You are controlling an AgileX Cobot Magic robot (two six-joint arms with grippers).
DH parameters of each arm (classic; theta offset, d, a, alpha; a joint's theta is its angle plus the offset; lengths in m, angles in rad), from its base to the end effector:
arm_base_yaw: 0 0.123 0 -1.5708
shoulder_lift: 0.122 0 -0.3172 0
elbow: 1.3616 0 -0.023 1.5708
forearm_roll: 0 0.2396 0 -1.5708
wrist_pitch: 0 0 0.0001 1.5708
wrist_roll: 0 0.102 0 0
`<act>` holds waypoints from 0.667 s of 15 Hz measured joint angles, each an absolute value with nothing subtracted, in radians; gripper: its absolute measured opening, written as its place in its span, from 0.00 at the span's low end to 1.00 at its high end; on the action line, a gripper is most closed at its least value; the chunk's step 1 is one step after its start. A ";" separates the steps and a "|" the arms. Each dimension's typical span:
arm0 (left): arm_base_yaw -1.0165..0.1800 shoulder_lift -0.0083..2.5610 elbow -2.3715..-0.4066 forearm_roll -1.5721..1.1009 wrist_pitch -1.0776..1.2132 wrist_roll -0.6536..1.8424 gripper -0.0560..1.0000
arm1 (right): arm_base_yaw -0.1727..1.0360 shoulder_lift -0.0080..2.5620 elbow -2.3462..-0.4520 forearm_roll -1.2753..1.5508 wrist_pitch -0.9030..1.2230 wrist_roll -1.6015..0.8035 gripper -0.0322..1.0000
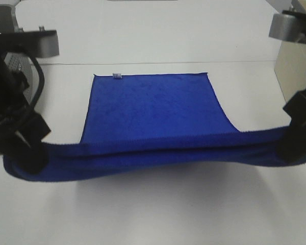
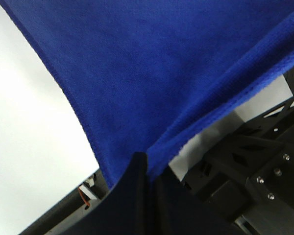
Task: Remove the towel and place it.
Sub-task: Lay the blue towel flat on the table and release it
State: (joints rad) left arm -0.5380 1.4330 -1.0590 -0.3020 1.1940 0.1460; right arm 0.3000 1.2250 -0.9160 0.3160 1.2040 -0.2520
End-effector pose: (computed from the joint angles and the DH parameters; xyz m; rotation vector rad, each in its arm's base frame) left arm 0.1930 -0.1480 0.2970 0.8866 2.9449 -0.4608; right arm 0.1671 0.0827 0.3057 -0.6763 2.8925 0.4587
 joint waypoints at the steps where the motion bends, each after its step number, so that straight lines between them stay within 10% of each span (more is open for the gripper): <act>1: -0.564 1.433 -1.025 -0.303 1.192 0.132 0.05 | 0.300 1.207 -0.874 0.330 1.206 -0.252 0.04; 10: -0.722 1.431 -0.838 -0.382 1.183 0.082 0.05 | 0.299 1.170 -0.556 0.446 1.208 -0.201 0.04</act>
